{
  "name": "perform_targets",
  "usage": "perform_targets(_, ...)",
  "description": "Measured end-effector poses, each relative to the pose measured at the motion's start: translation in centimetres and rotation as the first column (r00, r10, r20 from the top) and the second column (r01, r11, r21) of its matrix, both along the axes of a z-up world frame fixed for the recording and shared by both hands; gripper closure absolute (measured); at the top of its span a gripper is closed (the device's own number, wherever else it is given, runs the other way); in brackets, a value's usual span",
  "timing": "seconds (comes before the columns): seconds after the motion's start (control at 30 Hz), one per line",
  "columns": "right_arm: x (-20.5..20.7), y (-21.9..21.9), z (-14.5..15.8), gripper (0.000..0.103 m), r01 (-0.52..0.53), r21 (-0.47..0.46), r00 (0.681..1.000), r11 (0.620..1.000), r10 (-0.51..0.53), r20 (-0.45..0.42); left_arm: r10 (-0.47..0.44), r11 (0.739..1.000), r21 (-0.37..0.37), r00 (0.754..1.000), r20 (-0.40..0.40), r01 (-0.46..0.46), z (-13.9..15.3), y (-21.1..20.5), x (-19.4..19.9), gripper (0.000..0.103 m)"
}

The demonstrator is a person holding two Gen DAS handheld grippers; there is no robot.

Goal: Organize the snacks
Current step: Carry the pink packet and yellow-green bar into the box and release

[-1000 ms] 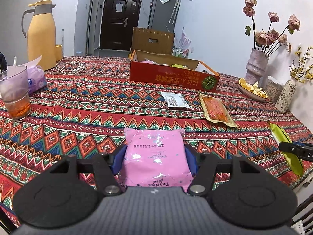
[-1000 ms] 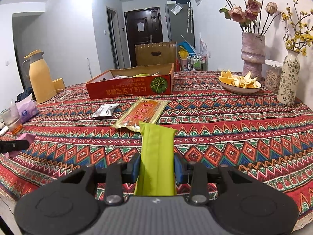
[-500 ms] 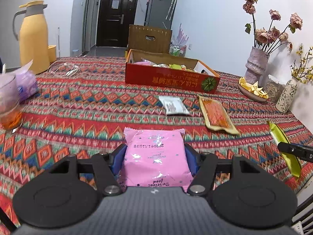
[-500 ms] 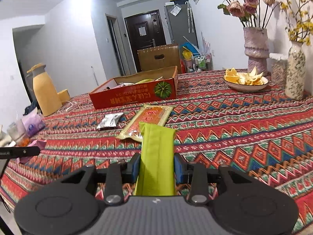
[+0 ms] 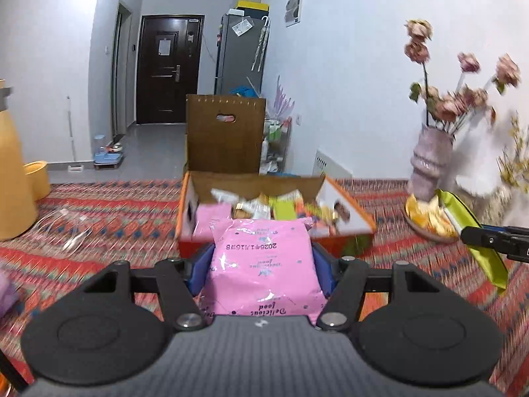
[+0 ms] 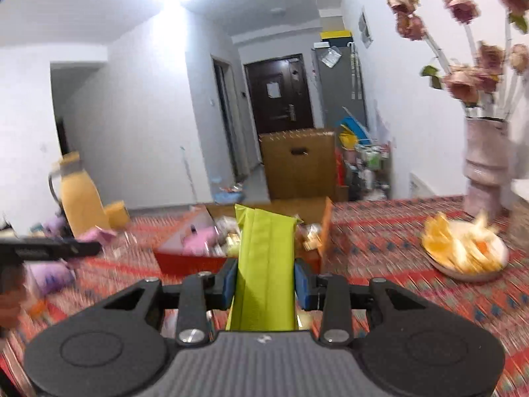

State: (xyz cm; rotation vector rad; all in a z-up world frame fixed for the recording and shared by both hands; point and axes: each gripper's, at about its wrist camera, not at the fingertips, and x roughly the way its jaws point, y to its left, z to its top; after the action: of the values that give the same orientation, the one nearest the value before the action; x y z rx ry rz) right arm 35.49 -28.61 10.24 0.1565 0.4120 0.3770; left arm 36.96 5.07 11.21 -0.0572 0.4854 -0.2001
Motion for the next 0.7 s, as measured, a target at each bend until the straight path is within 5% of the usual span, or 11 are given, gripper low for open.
perform_targets(0.13,8.1,0.5,0.6,0.07,-0.02,0.063,0.999,0.998,0.021,-0.029,-0.024,0.999,-0.034,0.999,-0.031,0.023,-0.4,-0.7,6.9,0.04)
perform_targets(0.23,13.8,1.9,0.1,0.088,-0.006,0.037,0.999,0.999,0.007,-0.039,-0.032,0.999,-0.044,0.998,-0.055,0.029,-1.1,-1.4,12.0,0.04)
perform_targets(0.4,21.9,4.0,-3.4,0.088,0.068,-0.046,0.993,0.997,-0.072,-0.097,-0.008,0.999,-0.035,0.994,-0.107,0.005,-3.7,-2.7,20.2,0.04)
perform_targets(0.5,22.3,4.4,-5.4,0.081,0.094,-0.08,0.989,0.992,-0.102,-0.106,0.006,0.999,-0.05,0.99,-0.14,-0.013,-5.7,-2.4,22.0,0.04)
perform_targets(0.63,18.3,3.9,-5.9,0.048,-0.057,-0.118,0.995,0.991,0.047,-0.083,-0.039,0.998,-0.047,0.988,-0.148,0.033,-7.5,-2.2,21.5,0.04)
perform_targets(0.7,16.2,2.9,-6.2,0.043,-0.096,-0.083,0.991,0.992,0.087,-0.103,-0.034,0.999,-0.042,0.99,-0.134,0.029,-7.9,-1.7,21.4,0.04)
